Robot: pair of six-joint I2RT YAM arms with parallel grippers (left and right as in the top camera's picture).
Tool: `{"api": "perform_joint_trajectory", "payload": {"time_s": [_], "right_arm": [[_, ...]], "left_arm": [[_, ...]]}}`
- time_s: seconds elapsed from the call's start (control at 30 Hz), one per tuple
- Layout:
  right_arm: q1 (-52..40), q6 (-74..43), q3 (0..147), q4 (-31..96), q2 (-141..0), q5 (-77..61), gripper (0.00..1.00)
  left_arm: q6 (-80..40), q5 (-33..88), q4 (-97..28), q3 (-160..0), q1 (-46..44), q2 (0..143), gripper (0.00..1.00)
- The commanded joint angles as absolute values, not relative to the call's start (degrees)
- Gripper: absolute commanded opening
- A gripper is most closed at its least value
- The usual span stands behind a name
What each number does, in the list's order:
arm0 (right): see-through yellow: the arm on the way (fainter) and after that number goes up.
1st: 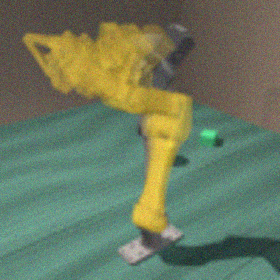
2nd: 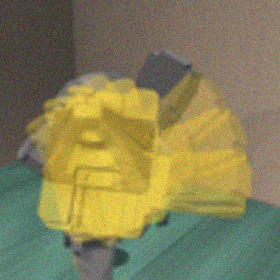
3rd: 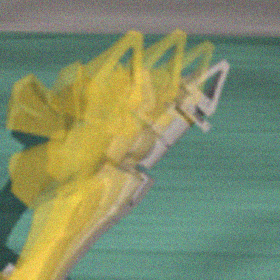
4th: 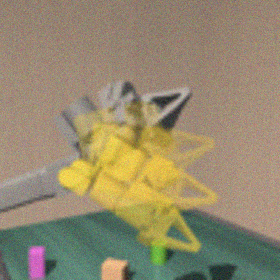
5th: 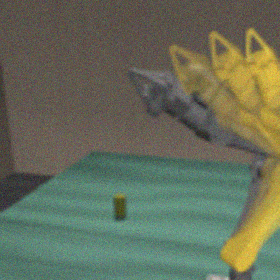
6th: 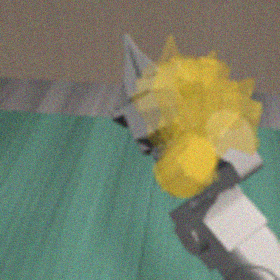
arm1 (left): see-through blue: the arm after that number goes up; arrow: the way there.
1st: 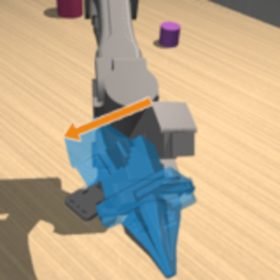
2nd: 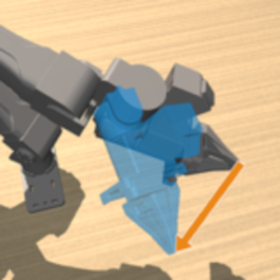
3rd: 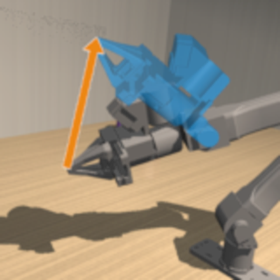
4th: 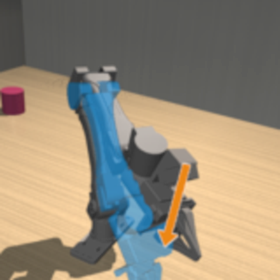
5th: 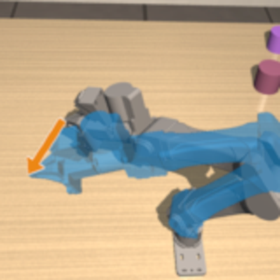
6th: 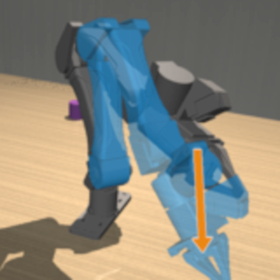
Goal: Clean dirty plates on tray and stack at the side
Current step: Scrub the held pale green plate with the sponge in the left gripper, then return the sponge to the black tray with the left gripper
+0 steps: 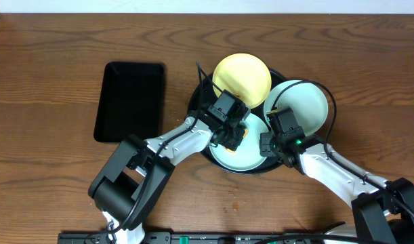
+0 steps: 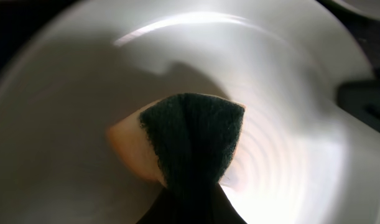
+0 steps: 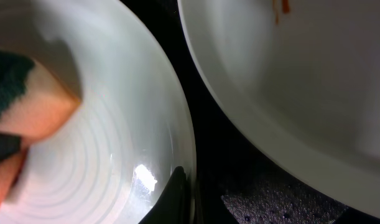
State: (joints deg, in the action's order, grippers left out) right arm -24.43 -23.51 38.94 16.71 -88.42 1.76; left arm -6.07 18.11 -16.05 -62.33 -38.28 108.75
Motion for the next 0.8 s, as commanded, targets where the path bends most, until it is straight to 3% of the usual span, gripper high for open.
{"api": "perform_joint_trajectory", "payload": {"time_s": [0.0, 0.23, 0.5, 0.77], "right_arm": [[-24.95, -22.68, 38.41, 17.56, -89.38, 2.5, 0.01], [-24.95, -22.68, 38.39, 17.61, -89.38, 2.5, 0.01], [-24.95, -22.68, 38.39, 17.58, -89.38, 2.5, 0.01], [-24.95, -22.68, 38.41, 17.56, -89.38, 2.5, 0.01]], "left_arm": [[-7.33, 28.32, -18.31, -60.1, -38.46, 110.02, 0.08], [-8.95, 33.01, -18.76, -61.71, -33.23, 96.95, 0.08], [-11.94, 32.93, -21.98, -61.76, -20.67, 78.74, 0.08], [-10.57, 15.38, -32.67, -61.49, -6.94, 74.17, 0.08]]}}
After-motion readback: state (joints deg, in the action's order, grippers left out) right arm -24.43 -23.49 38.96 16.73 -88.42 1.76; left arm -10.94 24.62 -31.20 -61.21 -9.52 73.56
